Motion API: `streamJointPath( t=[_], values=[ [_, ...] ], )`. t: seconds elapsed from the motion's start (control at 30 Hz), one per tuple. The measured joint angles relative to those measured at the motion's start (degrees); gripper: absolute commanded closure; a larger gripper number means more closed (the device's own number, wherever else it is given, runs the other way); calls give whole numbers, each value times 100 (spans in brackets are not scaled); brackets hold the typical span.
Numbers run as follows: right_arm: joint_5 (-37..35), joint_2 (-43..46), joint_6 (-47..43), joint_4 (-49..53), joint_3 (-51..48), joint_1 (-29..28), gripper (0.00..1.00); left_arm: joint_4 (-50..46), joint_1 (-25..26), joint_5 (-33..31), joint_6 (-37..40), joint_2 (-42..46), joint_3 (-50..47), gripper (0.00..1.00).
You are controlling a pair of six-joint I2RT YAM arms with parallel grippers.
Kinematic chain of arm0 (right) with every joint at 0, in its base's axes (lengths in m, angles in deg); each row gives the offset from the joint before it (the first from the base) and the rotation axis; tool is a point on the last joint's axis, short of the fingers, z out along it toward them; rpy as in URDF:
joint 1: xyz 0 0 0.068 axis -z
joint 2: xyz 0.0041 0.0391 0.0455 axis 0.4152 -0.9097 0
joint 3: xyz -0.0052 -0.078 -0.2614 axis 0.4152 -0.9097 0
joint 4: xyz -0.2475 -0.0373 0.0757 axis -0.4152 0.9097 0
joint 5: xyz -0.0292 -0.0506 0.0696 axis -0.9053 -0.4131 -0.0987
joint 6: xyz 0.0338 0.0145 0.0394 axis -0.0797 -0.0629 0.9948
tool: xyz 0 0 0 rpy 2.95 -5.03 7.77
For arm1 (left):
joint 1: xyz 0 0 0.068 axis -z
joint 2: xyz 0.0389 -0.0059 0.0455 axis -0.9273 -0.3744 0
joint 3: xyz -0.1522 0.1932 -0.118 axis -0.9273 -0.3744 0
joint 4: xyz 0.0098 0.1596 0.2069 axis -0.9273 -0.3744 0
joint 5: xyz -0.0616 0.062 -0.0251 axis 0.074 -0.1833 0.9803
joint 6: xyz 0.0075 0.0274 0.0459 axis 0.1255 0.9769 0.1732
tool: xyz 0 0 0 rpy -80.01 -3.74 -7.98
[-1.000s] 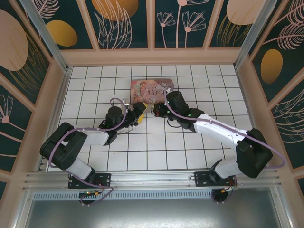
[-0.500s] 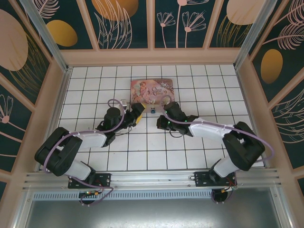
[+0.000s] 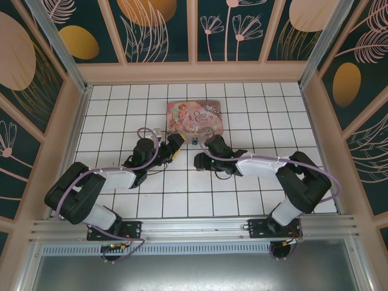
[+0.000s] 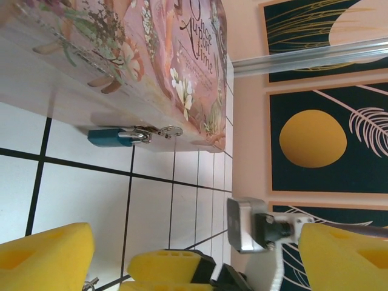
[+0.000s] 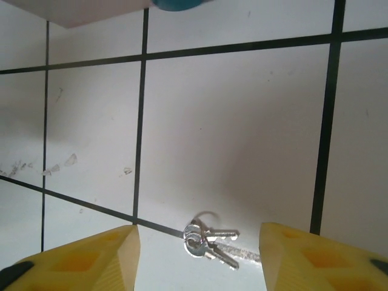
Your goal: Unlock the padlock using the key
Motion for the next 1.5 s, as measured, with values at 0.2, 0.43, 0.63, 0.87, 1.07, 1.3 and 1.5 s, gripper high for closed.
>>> streamJointPath(
  t=[0.2, 0.43, 0.63, 0.87, 1.07, 1.3, 1.5],
  values=[
    [-299, -26, -4, 358, 92, -264, 44, -48, 0, -76, 70, -15, 0, 12],
    [-507, -544, -4, 540, 448, -557, 46, -107, 0, -107, 133, -15, -2, 12],
    [-643, -887, 13, 702, 796, -647, 48, -175, 0, -170, 151, -15, -48, 12],
    [-905, -1019, 138, 940, 1001, -754, 50, -195, 2, -234, 155, -13, -98, 12],
    [-1093, -1097, 260, 1163, 1126, -822, 51, -195, 0, -258, 170, -4, -129, 12],
    [-1526, -1469, 400, 1683, 1620, -1014, 57, -208, 0, -396, 170, 188, -208, 12],
    [-1998, -1814, 457, 2048, 2028, -1189, 73, -214, 0, -516, 168, 391, -282, 12]
  ],
)
